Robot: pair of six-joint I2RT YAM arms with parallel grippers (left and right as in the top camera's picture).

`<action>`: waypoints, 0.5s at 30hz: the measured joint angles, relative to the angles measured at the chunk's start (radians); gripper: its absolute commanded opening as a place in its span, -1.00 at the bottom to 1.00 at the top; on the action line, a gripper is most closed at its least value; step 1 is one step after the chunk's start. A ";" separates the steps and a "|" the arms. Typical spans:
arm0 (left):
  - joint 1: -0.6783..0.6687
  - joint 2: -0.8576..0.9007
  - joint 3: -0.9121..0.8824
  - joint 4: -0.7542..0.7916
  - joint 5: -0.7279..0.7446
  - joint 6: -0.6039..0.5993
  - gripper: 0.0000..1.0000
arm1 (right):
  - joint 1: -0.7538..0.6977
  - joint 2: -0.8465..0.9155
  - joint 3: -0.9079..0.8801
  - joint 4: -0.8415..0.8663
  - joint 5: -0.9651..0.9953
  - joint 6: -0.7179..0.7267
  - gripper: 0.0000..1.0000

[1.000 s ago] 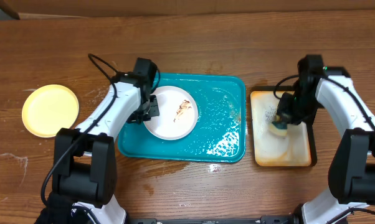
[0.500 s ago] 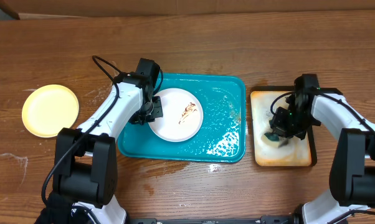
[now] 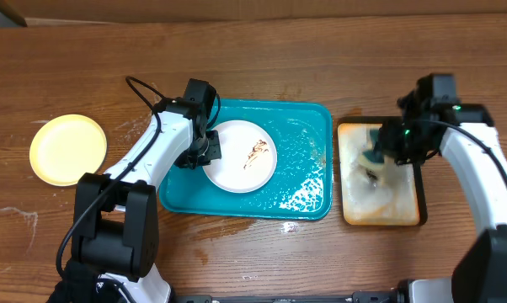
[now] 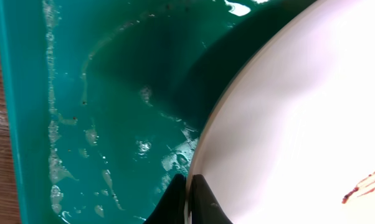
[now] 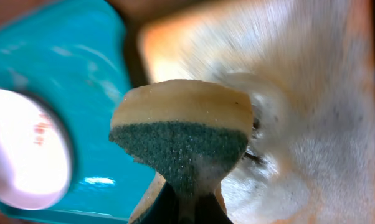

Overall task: Clean dirty plates on tray and stack at the side
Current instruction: 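Carry the sponge with the right gripper onto the white plate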

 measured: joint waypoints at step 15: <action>0.000 0.000 0.000 0.008 0.081 0.040 -0.92 | 0.334 0.013 0.026 0.233 -0.257 -0.002 -0.92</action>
